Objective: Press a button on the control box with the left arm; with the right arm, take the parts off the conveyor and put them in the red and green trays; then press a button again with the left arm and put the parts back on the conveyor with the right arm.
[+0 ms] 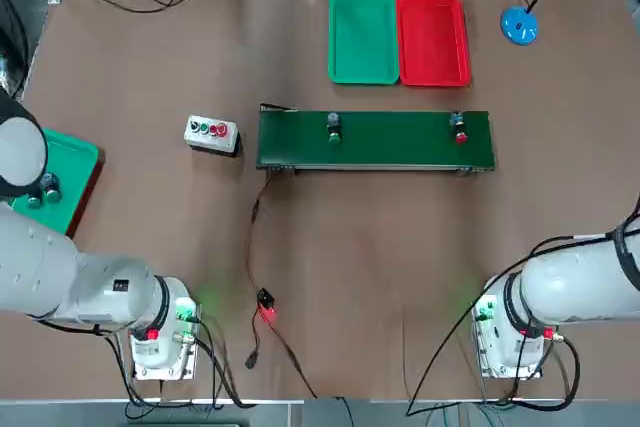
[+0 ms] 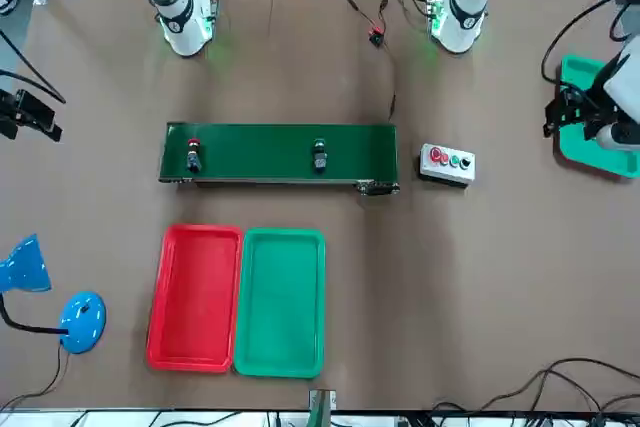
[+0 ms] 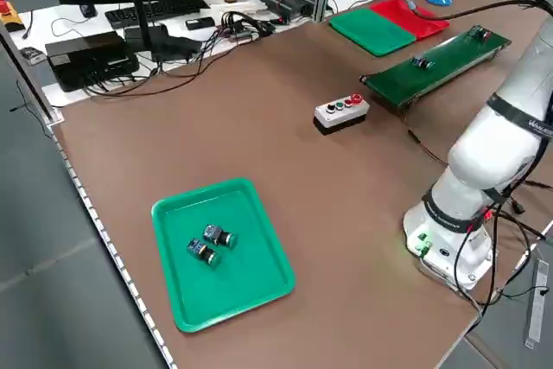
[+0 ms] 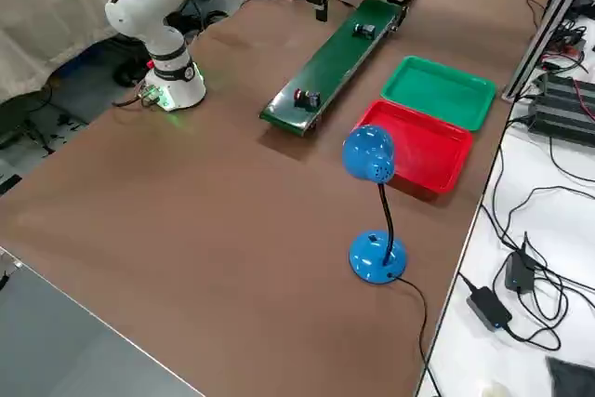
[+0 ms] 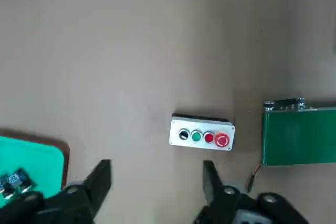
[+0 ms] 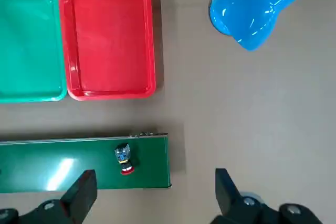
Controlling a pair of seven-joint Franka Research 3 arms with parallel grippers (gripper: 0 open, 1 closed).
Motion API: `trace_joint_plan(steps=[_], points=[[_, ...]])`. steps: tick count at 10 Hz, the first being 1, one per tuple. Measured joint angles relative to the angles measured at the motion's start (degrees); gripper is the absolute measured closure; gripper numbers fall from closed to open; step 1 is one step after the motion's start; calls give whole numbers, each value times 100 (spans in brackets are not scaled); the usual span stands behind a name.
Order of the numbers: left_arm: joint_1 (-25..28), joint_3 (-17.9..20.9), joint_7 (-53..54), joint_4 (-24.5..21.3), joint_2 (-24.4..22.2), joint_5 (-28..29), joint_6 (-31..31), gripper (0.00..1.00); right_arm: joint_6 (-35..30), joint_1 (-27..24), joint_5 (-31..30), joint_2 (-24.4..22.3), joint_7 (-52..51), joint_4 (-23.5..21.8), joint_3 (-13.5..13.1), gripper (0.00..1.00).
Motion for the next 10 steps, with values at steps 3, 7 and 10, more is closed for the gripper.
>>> trace_joint_plan(steps=[3, 7, 10], points=[[-57, -25, 0, -1063, -236, 0, 725, 65, -5, 0, 0, 0, 0, -2, 0, 0], [-92, -362, -36, -2572, -545, -9, 1942, 99, -6, 0, 0, 1, 1, -3, 0, 0], [-97, -649, -151, -3804, -777, -31, 2982, 99, -6, 0, 0, 1, 1, -4, -1, 0]])
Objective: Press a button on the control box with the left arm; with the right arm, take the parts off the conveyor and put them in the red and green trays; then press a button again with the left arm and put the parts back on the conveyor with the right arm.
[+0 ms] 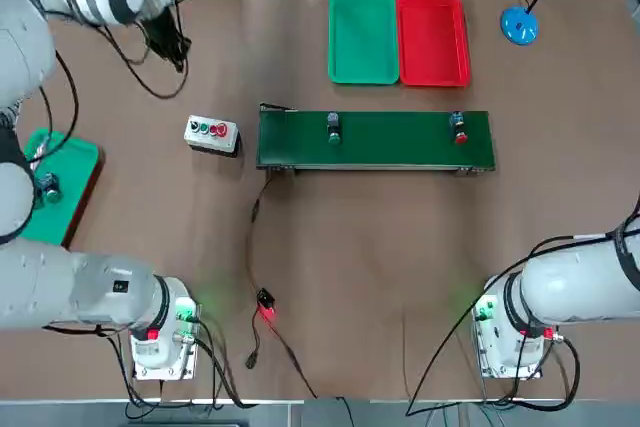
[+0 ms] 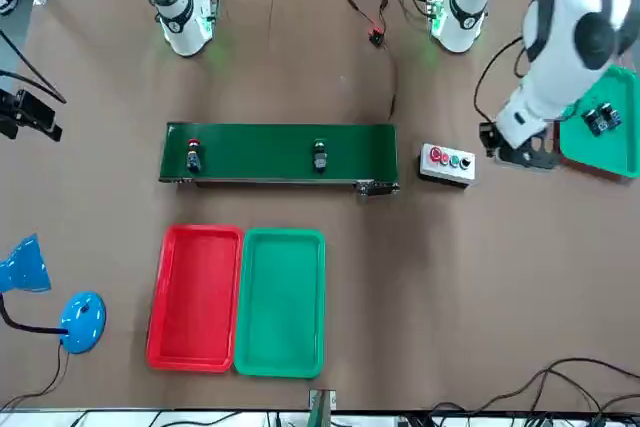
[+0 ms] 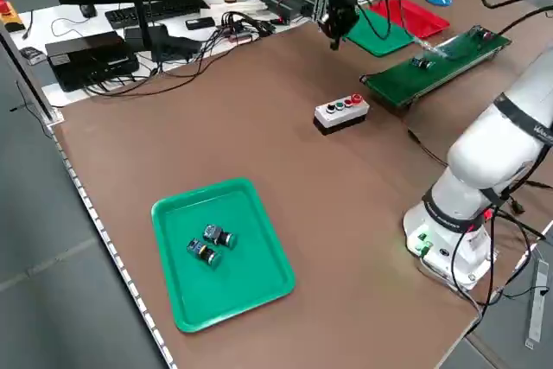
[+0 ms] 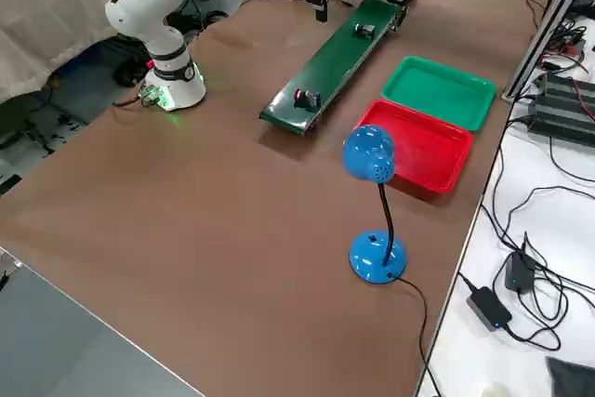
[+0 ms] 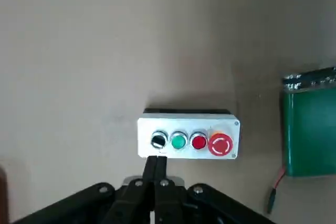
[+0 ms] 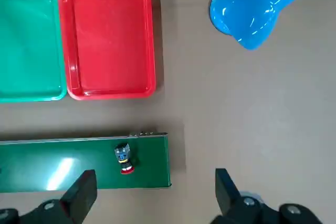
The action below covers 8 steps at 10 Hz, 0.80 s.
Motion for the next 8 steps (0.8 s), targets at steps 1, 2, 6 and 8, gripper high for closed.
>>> trace_joint_plan(steps=[1, 2, 6, 8], points=[[-4, -69, -34, -294, -26, 0, 341, 99, 0, 0, 0, 0, 0, 0, 0, 0], [-6, -137, -39, -581, -27, -3, 666, 99, 0, 0, 0, 0, 0, 0, 0, 0], [-13, -412, -293, -1145, 198, -11, 1298, 99, -3, 0, 0, 0, 0, -1, 0, 0], [-28, -433, -295, -1147, 346, -11, 1315, 99, -3, 0, 0, 0, 0, -1, 0, 0]])
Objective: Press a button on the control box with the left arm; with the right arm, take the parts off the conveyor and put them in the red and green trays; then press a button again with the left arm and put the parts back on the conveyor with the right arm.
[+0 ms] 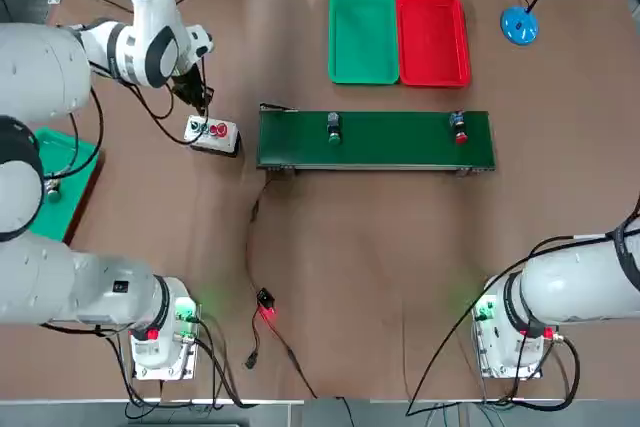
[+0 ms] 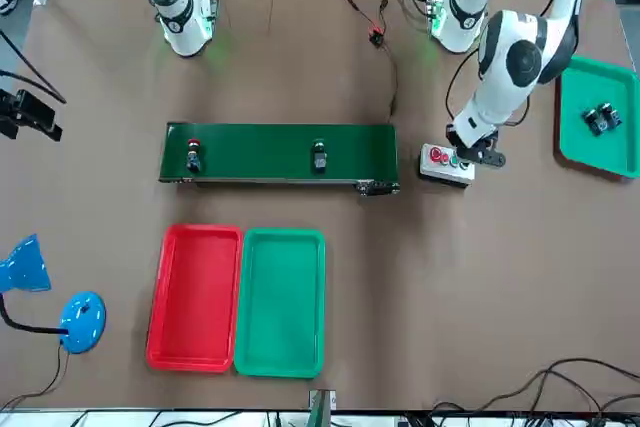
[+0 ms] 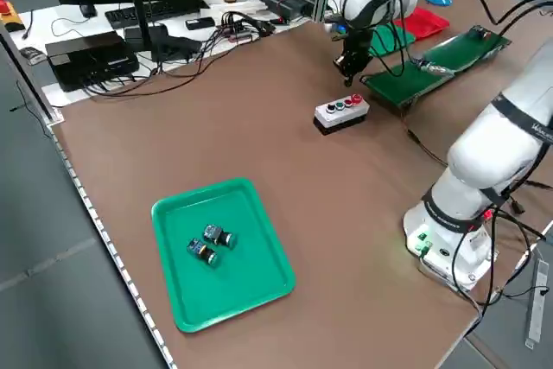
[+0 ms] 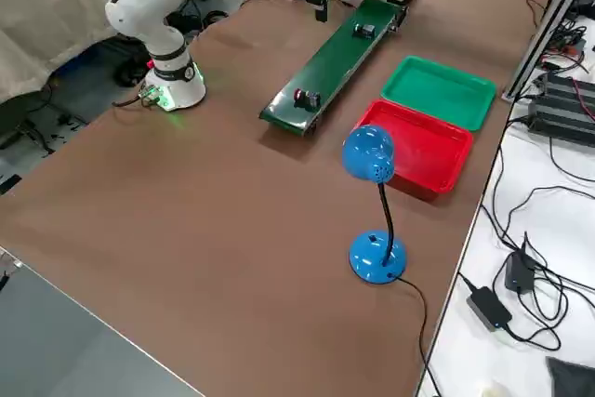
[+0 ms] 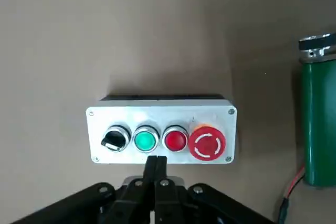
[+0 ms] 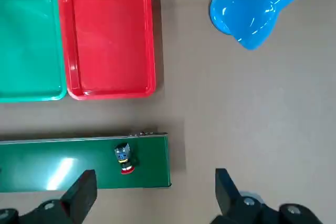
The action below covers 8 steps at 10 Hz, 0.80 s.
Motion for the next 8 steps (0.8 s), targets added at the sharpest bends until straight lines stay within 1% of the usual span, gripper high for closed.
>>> trace_joint_plan(steps=[5, 8], points=[[-16, -67, -1, -6, 380, 0, 188, 99, 0, 0, 0, 0, 0, 0, 0, 0], [-17, -94, -3, -8, 530, 0, 279, 99, -1, 0, 0, 0, 0, 0, -1, 0]])
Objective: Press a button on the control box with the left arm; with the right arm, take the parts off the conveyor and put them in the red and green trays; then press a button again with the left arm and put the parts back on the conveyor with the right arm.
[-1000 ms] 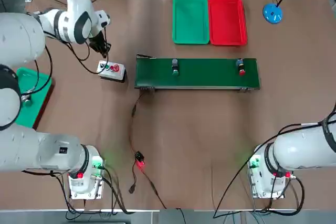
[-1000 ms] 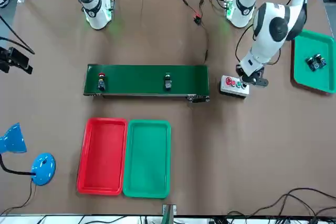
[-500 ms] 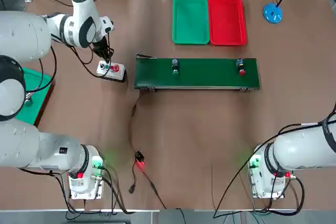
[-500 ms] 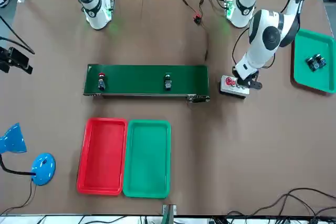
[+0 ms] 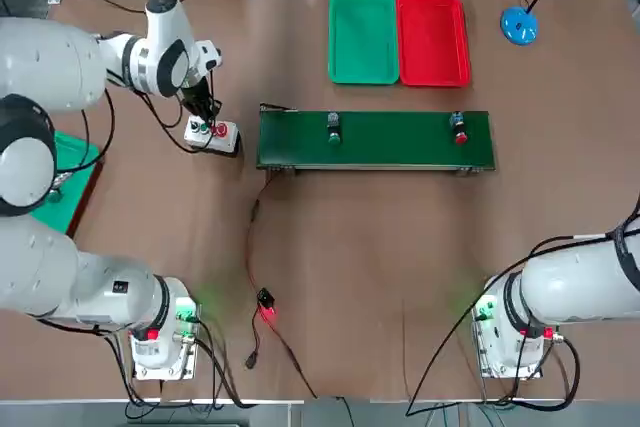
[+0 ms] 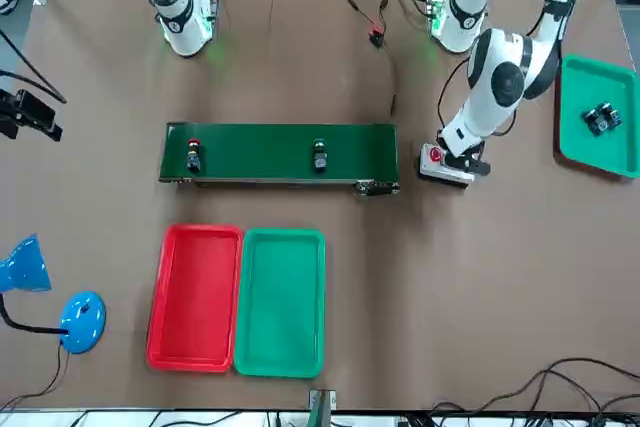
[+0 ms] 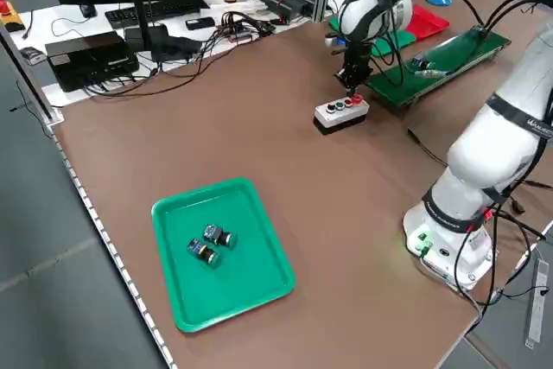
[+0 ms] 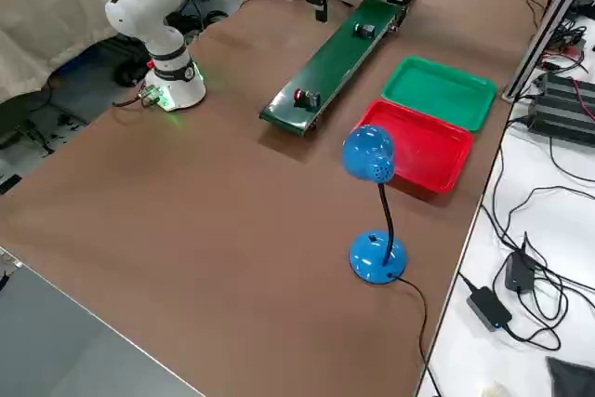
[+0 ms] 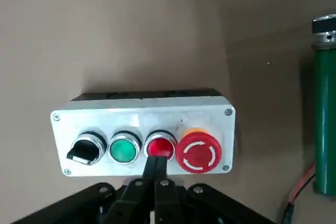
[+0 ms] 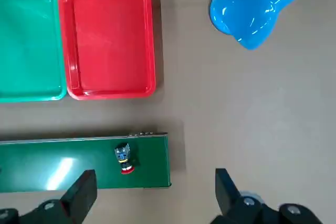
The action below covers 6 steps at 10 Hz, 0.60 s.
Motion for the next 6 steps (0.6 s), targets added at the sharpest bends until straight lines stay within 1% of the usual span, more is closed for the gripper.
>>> trace_joint_plan(steps=[6], points=[[0, -1, -1, -13, 265, 0, 61, 99, 0, 0, 0, 0, 0, 0, 0, 0]])
